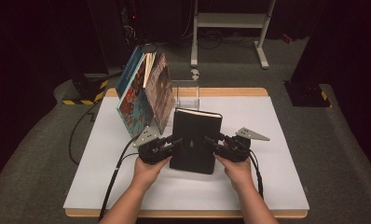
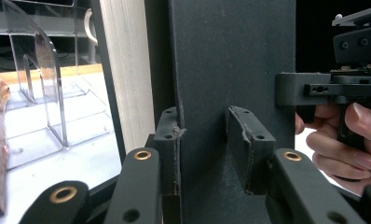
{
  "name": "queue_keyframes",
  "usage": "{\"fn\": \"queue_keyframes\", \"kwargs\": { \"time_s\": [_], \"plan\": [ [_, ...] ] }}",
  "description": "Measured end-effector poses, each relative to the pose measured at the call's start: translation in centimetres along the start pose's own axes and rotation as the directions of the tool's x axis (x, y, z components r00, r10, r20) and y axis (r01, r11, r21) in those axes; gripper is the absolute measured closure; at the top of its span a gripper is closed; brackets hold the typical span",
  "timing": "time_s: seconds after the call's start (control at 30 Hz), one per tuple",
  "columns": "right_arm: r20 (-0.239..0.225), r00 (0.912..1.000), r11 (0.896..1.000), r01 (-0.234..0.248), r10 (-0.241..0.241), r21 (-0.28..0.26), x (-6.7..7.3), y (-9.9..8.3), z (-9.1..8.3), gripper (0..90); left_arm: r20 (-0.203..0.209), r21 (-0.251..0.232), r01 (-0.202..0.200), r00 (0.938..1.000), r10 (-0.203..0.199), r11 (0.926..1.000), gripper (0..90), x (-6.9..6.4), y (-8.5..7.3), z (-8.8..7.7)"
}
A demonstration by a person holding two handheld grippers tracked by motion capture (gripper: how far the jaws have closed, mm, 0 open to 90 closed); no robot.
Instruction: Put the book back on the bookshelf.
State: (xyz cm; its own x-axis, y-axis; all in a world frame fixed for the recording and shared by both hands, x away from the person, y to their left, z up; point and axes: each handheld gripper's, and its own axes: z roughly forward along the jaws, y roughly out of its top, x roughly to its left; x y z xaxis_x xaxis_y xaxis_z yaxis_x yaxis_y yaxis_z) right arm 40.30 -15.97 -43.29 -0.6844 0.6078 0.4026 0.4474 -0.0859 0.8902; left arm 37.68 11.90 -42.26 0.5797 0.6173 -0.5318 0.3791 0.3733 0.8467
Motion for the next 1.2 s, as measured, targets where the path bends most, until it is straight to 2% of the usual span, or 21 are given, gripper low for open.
{"fn": "queue_keyframes", "kwargs": {
  "time_s": [0.23,0.53,0.97,1.03,1.2],
  "plan": [
    [0.005,0.9999,1.000,0.014,-0.014,-0.013,-0.4,0.0,0.1,37.6,0.005,-0.013,-0.010,0.9999,0.010,0.9999,65.6,0.2,-0.3,0.3],
    [0.020,0.9993,0.999,0.033,-0.033,-0.014,-0.2,-0.9,-0.6,34.8,0.009,-0.012,-0.039,0.9992,0.039,0.9992,65.5,-0.5,-1.4,0.1],
    [0.036,0.9940,0.994,0.104,-0.104,-0.021,1.4,-1.4,-1.2,33.2,0.005,-0.006,-0.056,0.9984,0.056,0.9984,63.9,-0.8,-2.1,-1.3],
    [0.038,0.9929,0.993,0.114,-0.113,-0.026,1.6,-1.5,-1.3,33.1,0.005,-0.016,-0.041,0.9991,0.042,0.9990,63.5,-0.9,-2.3,-1.6],
    [0.036,0.9911,0.991,0.129,-0.128,-0.033,2.2,-1.8,-1.7,33.0,0.012,-0.013,-0.041,0.9991,0.041,0.9991,62.5,-0.9,-2.6,-2.2]
  ]
}}
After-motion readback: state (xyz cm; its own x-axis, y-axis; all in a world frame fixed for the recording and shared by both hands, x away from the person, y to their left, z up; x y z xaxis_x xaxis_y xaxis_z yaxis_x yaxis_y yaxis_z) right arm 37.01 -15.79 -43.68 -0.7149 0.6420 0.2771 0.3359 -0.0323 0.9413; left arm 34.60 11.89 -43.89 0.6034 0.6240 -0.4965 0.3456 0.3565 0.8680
